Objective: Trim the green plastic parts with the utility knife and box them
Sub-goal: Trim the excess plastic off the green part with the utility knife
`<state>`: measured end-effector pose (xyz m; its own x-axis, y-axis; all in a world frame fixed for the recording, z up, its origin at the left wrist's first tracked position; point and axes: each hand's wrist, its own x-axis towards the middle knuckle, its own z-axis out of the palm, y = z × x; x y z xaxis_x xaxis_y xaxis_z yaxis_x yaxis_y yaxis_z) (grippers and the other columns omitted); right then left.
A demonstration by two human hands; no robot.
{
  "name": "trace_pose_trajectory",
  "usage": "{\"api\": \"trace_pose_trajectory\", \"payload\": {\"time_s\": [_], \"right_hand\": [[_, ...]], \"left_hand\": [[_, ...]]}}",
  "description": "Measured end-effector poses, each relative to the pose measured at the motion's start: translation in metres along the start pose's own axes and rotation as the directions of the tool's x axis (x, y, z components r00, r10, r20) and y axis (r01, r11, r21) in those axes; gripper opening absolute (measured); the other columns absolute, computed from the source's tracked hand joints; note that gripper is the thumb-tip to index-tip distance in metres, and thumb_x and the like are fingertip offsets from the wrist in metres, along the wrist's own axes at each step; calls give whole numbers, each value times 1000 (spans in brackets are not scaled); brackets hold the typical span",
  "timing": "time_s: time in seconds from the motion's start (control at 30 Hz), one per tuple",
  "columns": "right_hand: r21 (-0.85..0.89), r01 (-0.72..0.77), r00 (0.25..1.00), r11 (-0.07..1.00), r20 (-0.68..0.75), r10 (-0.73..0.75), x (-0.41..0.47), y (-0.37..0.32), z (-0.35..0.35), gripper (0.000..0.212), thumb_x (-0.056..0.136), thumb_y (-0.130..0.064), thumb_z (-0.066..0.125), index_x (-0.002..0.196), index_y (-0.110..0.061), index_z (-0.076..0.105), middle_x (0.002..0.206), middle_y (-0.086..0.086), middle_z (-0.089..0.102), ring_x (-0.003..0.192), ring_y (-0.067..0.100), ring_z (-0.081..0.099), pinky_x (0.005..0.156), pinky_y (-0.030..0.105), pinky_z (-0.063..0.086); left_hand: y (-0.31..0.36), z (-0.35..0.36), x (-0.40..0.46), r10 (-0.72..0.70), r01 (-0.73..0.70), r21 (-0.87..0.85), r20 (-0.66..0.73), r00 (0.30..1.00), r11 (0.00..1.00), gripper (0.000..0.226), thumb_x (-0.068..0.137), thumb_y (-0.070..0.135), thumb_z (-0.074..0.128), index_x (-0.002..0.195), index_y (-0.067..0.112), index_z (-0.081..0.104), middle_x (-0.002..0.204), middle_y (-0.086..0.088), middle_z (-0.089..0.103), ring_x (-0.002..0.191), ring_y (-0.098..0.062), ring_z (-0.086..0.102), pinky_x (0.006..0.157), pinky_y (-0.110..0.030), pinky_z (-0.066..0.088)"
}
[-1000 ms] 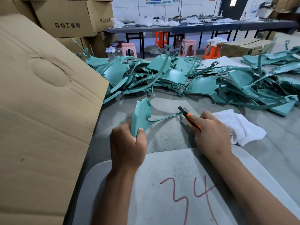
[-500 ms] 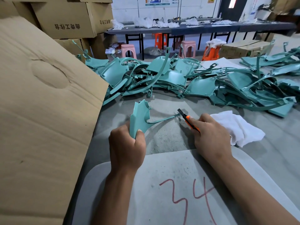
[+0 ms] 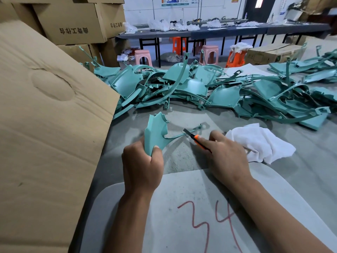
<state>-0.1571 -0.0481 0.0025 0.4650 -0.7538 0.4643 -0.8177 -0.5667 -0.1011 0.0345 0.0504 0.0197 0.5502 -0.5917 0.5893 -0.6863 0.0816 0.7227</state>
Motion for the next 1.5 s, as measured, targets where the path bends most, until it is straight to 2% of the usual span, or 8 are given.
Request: {"api": "trace_pose_trajectory", "payload": {"time_s": [0.3, 0.5, 0.73, 1.0, 1.13, 1.27, 1.43, 1.5], "right_hand": [[88, -67, 997, 994, -30, 70, -1, 0, -5, 29, 102, -30, 58, 127, -37, 70, 88, -3, 48, 71, 27, 56, 54, 35, 39], [696, -28, 999, 717, 39, 1, -1, -7, -5, 43, 90, -12, 78, 127, -35, 74, 83, -5, 59, 74, 12, 54, 67, 33, 43], [760, -259, 964, 596, 160, 214, -2, -27, -5, 36, 98, -17, 67, 125, -41, 71, 78, -10, 66, 63, 7, 55, 63, 22, 44], [854, -473, 824, -217, 516, 232, 0, -33, -19, 24, 100, -9, 63, 121, -11, 74, 73, 6, 65, 57, 17, 53, 50, 24, 45], [803, -476, 792, -359, 569, 222, -1, -33, -17, 21, 96, -7, 64, 113, -5, 76, 72, 12, 59, 49, 18, 51, 45, 25, 43], [861, -416, 776, -293, 504, 380, 2, -27, -8, 23, 99, -10, 65, 119, -16, 74, 68, 4, 65, 51, 16, 55, 47, 25, 47], [637, -117, 924, 762, -212, 319, 3, -1, -14, 40, 98, -14, 68, 137, -24, 64, 99, -3, 62, 81, 16, 56, 71, 28, 43], [382, 3, 932, 924, -335, 135, 4, 7, -19, 41, 98, -13, 67, 138, -20, 62, 103, -1, 53, 83, 20, 51, 68, 33, 40]], "left_hand": [[1, 1, 0, -82, 81, -49, -23, 996, 996, 6, 71, 21, 60, 76, 22, 62, 63, 18, 59, 58, -1, 63, 43, -24, 52], [-7, 4, 2, -159, 152, -105, -57, 986, 983, 8, 69, 17, 59, 68, 11, 64, 56, -1, 64, 63, -17, 64, 50, -38, 53], [-7, 19, -4, 75, -74, -11, 42, 996, 997, 16, 88, 7, 66, 102, 2, 72, 76, 3, 66, 71, 5, 63, 59, -3, 45], [-4, 19, -3, 318, -314, -64, 298, 900, 947, 73, 89, -12, 51, 151, 25, 49, 155, 5, 49, 144, -13, 44, 114, -43, 43], [-8, 20, -3, 294, -316, 6, 349, 890, 949, 74, 94, -5, 46, 153, 41, 42, 161, 5, 39, 148, -21, 39, 121, -43, 35], [-14, 21, -5, -34, 65, -101, 278, 960, 993, 45, 89, 15, 60, 134, 19, 66, 112, -11, 74, 99, -21, 72, 84, -38, 60], [-9, 10, 11, -558, 641, -531, 334, 760, 555, 17, 78, 12, 66, 88, 15, 78, 86, -17, 77, 70, -43, 74, 61, -55, 62], [-13, 3, 15, -591, 700, -500, 388, 708, 510, 24, 83, 4, 69, 81, 25, 81, 86, -9, 79, 70, -29, 76, 56, -39, 61]]}}
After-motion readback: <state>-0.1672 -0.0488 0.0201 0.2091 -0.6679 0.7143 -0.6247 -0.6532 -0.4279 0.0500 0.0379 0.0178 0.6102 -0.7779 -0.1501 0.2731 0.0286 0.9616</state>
